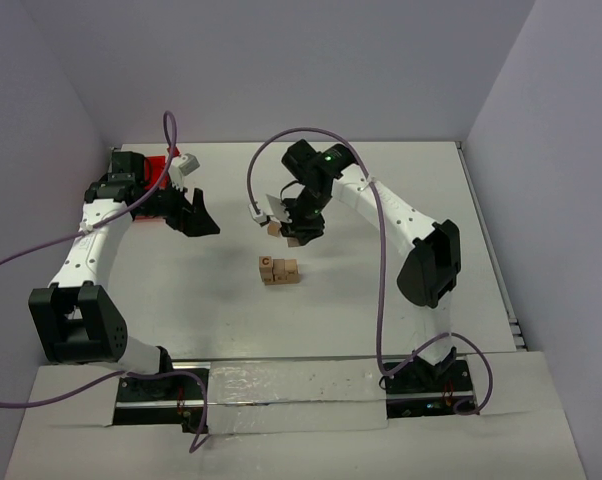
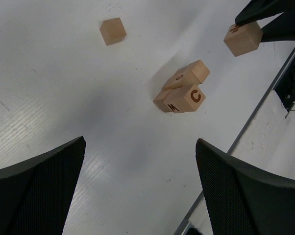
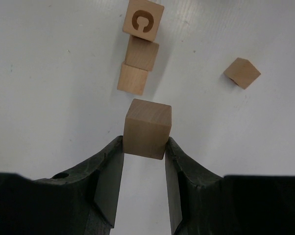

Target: Build the wood block tower

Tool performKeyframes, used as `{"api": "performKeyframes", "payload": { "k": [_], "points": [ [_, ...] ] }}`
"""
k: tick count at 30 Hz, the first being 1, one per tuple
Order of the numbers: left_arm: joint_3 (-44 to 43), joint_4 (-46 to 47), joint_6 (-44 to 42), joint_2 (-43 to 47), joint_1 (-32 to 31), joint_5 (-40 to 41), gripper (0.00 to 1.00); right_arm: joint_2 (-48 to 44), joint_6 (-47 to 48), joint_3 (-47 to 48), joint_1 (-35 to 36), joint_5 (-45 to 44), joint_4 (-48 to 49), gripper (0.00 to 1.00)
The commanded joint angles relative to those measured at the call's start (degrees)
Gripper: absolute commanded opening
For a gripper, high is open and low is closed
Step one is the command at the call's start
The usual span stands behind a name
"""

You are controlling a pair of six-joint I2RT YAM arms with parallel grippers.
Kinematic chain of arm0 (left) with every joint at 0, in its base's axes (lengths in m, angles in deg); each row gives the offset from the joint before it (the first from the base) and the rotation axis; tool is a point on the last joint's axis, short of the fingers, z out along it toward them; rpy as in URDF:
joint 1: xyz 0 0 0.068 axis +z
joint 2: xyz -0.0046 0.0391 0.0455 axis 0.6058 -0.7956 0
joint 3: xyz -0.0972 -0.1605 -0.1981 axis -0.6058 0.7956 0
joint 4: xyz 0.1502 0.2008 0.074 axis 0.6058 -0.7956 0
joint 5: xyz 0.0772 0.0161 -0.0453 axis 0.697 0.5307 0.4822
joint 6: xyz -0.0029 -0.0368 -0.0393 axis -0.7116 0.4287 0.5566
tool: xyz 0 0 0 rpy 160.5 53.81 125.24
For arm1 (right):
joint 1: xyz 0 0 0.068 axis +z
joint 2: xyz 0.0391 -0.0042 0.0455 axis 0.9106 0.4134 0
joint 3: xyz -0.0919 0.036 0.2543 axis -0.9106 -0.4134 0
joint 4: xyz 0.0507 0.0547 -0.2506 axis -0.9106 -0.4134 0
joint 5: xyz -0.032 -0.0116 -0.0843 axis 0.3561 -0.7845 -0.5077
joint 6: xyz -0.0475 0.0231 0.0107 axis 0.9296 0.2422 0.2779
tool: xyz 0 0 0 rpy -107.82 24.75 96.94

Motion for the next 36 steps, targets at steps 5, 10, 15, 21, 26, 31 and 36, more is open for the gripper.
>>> {"api": "performKeyframes", "payload": {
  "k": [5, 10, 15, 21, 26, 31, 36],
  "points": [
    [-1.96, -0.07, -0.73, 0.27, -0.23, -2.36, 0.99, 1.97, -4.81, 2.03, 3.9, 0.28, -3.93, 0.0],
    [-1.96, 0.48, -0.35, -0.48, -0.16, -3.17, 0.99, 3.31, -6.94, 2.29, 4.88, 0.09, -2.68, 0.01],
    [-2.59, -0.05, -1.06, -1.27, -0.16, -3.43, 0.99, 4.38, -8.09, 1.31, 5.21, -0.09, -1.26, 0.01],
    [-3.44, -0.9, -2.09, -2.13, 0.27, -3.69, 0.99, 5.55, -9.11, 0.19, 5.3, -0.26, 0.88, 0.03],
    [-3.4, -1.31, -2.59, -2.15, 0.81, -3.79, 0.99, 6.69, -9.28, 0.39, 5.3, -0.82, 1.54, 0.05],
    [-3.24, -1.53, -2.94, -2.1, 1.52, -3.56, 0.99, 8.16, -9.09, 1.24, 5.35, -1.14, 1.41, 0.07],
    [-3.11, -1.63, -2.99, -1.89, 2.25, -3.35, 0.99, 8.89, -9.0, 1.32, 5.7, -1.36, 1.8, 0.08]
  ]
}}
